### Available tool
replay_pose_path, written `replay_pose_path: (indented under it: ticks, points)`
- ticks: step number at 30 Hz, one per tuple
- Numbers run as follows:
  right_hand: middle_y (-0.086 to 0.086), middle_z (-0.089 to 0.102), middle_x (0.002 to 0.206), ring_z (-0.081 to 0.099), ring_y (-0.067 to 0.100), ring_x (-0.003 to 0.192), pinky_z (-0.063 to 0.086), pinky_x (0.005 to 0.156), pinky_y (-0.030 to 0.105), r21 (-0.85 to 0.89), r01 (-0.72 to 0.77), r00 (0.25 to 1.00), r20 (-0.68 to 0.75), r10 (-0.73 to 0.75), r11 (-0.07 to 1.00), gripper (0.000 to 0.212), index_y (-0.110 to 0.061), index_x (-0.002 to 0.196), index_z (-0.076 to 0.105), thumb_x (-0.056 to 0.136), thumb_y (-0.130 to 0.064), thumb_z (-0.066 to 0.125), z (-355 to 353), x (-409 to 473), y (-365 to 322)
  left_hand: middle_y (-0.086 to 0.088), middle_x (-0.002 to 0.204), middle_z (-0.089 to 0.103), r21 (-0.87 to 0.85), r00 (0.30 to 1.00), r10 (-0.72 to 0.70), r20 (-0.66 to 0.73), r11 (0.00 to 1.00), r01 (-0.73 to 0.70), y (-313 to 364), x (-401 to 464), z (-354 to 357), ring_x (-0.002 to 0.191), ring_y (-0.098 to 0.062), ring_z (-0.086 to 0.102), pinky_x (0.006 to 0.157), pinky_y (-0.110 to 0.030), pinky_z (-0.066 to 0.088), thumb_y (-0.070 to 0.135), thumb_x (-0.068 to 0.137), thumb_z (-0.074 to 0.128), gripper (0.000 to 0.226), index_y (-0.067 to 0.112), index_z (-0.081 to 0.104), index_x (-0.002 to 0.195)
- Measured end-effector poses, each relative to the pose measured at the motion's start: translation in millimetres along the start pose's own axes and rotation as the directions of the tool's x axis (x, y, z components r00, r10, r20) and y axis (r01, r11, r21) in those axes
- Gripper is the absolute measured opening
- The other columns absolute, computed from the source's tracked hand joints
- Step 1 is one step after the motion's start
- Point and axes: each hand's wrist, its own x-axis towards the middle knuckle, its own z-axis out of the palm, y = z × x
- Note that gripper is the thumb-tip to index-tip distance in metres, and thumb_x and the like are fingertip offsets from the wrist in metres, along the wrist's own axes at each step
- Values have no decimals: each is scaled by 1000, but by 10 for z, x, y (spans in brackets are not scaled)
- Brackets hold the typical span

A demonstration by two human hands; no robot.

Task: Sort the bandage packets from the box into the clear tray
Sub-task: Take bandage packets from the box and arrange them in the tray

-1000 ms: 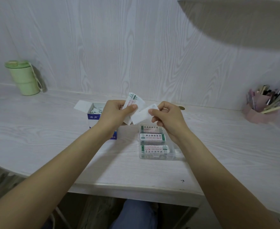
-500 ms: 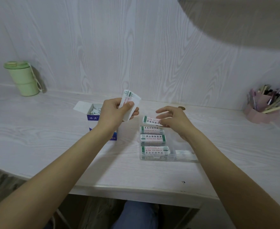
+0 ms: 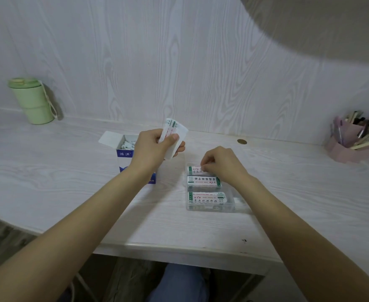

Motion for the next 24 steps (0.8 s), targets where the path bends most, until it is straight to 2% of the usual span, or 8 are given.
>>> replay_pose_path:
  ticks: [3, 7, 9, 10, 13, 16, 19, 24]
  points:
    - [0, 67, 79, 64, 20, 83, 55, 77, 37, -33, -12, 1000, 23, 13, 999, 7, -11, 82, 72, 81, -7, 67, 25, 13, -38, 0, 78, 71, 4, 1000, 2, 4, 1000, -2, 23, -12, 1, 70, -9, 72, 65, -21, 58, 10, 93, 57, 9, 17, 63, 91]
    - [-2, 63, 80, 64, 19, 87, 54, 78, 34, -49, -12, 999, 36, 14, 999, 9, -11, 88, 72, 83, -7, 65, 13, 23, -57, -2, 80, 71, -22, 999, -33, 35, 999, 33, 48, -29, 2, 70, -11, 72, 63, -22, 58, 10, 93, 58, 7, 16, 62, 93]
    - [-4, 67, 85, 64, 13, 86, 50, 77, 26, 82, 2, 998, -60, 3, 997, 9, -12, 91, 73, 87, -18, 66, -29, -8, -88, -5, 81, 71, -44, 997, -52, 57, 998, 55, 60, -35, 4, 70, -14, 72, 62, -23, 58, 9, 92, 58, 6, 13, 62, 95]
    - [-5, 69, 86, 64, 10, 83, 48, 74, 22, 246, 10, 993, -115, 19, 969, 14, -13, 91, 73, 89, -25, 64, -66, -39, -127, -4, 81, 71, -47, 996, -60, 65, 997, 63, 62, -40, 0, 69, -15, 72, 61, -23, 58, 8, 91, 59, 6, 12, 63, 94]
    - [-2, 71, 84, 62, 9, 70, 44, 59, 18, 738, 15, 995, -77, 62, 675, 20, -14, 92, 72, 92, -31, 60, -222, -129, -257, -4, 80, 73, -24, 989, -74, 126, 997, 77, 68, -66, 9, 71, -19, 73, 62, -25, 59, 8, 89, 62, 6, 11, 65, 94]
    - [1, 70, 74, 60, 9, 61, 40, 51, 16, 801, 22, 1000, -25, -4, 598, 6, -12, 87, 72, 87, -15, 67, -295, -175, -304, -6, 82, 75, -48, 969, -104, 226, 992, 118, 75, -107, 52, 73, -21, 73, 61, -24, 58, 11, 88, 63, 8, 11, 67, 95]
    - [4, 67, 69, 61, 8, 56, 42, 50, 15, 852, -10, 999, -18, 48, 524, 4, -9, 83, 69, 84, -5, 68, -296, -169, -271, -10, 85, 74, -75, 970, -120, 212, 987, 138, 79, -111, 79, 72, -23, 73, 58, -23, 57, 14, 91, 60, 12, 8, 67, 97]
    - [10, 71, 73, 70, 13, 70, 53, 62, 14, 991, -76, 985, 57, 164, 111, 11, -3, 81, 62, 91, -7, 59, -314, -166, -94, -8, 79, 71, -35, 991, -116, 70, 992, 118, 47, -46, 8, 63, -18, 72, 59, -23, 58, 16, 93, 57, 14, 6, 66, 95]
